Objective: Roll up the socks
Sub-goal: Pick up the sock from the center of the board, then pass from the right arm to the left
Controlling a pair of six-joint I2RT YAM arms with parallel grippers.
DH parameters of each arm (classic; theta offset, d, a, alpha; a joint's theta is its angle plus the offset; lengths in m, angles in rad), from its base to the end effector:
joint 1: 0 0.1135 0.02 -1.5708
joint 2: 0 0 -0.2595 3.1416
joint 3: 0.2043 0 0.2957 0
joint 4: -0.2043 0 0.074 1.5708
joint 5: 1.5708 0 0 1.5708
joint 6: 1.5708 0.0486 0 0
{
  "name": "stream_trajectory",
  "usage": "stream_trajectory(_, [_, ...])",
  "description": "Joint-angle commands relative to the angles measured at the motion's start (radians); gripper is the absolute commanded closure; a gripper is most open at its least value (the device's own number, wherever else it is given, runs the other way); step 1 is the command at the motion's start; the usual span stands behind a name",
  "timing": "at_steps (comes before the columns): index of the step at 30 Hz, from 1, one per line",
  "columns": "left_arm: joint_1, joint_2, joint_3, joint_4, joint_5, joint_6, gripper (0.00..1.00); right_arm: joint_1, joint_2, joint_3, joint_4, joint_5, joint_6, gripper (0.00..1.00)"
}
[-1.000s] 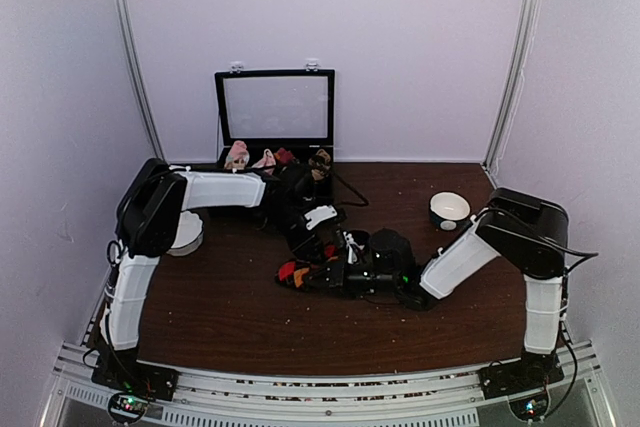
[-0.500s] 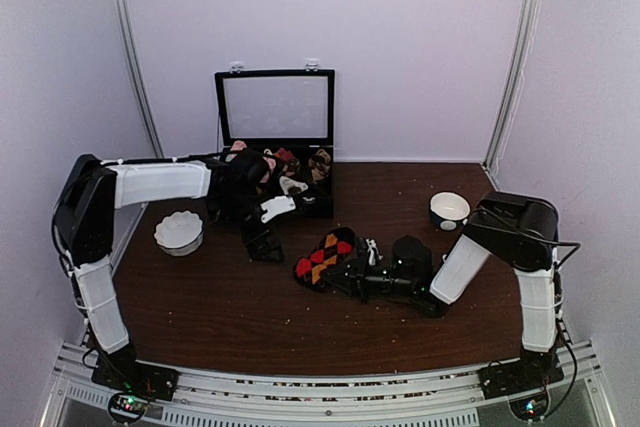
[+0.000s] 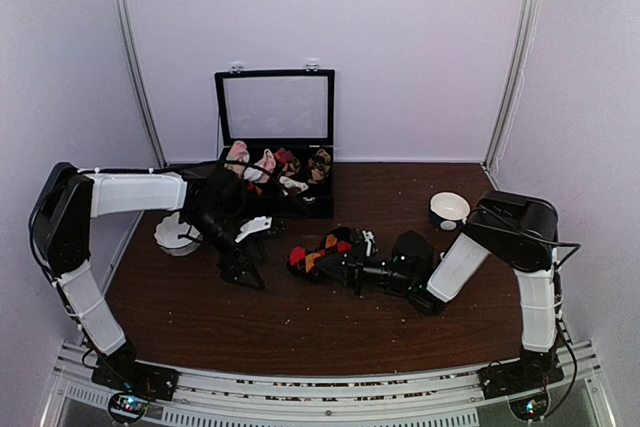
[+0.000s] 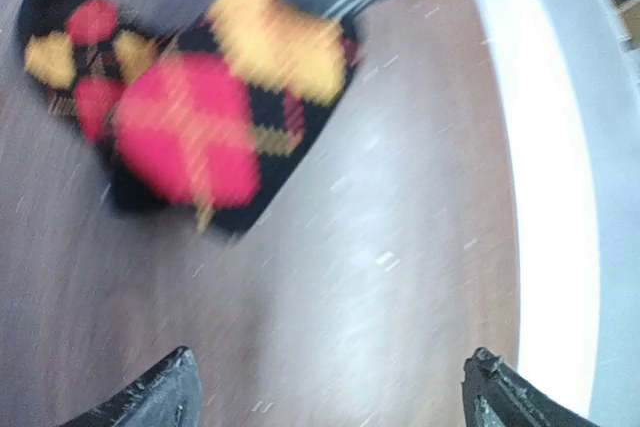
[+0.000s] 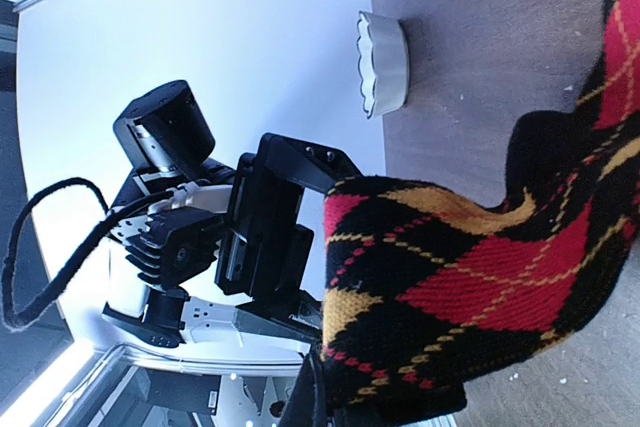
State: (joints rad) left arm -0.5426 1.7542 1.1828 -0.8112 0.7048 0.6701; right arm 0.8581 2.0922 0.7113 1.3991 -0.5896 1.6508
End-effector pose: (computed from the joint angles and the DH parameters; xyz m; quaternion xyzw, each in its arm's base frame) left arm 0.2955 -0.2150 0.1535 0.5591 0.7493 -0.3373 0.1099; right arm 0.2262 0.3031 0.0676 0.0676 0.6985 0.7122 0.0189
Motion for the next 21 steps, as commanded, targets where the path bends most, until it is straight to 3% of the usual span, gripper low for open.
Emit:
stream_trajectory(1, [-0.005,0.005,0.02,0.014,0.234,0.013,0.06,0.018,0.007,0.028,0.075,-0.042,0.021,1.0])
stream_trajectory(8, [-0.005,0.081,0.106,-0.04,0.358,-0.059,0.1,0.03,0.014,0.045,0.083,-0.061,0.019,1.0])
stream_trajectory(12, [-0.012,0.101,0.105,-0.04,0.384,-0.08,0.2,0.033,0.028,0.052,0.098,-0.066,0.024,1.0])
stream_trajectory(18, [-0.014,0.11,0.087,-0.049,0.354,-0.089,0.55,0.032,0.036,0.058,0.088,-0.078,0.008,1.0])
stream_trajectory(21, [-0.014,0.115,0.089,-0.054,0.355,-0.106,0.59,0.034,0.029,0.063,0.065,-0.087,-0.012,1.0])
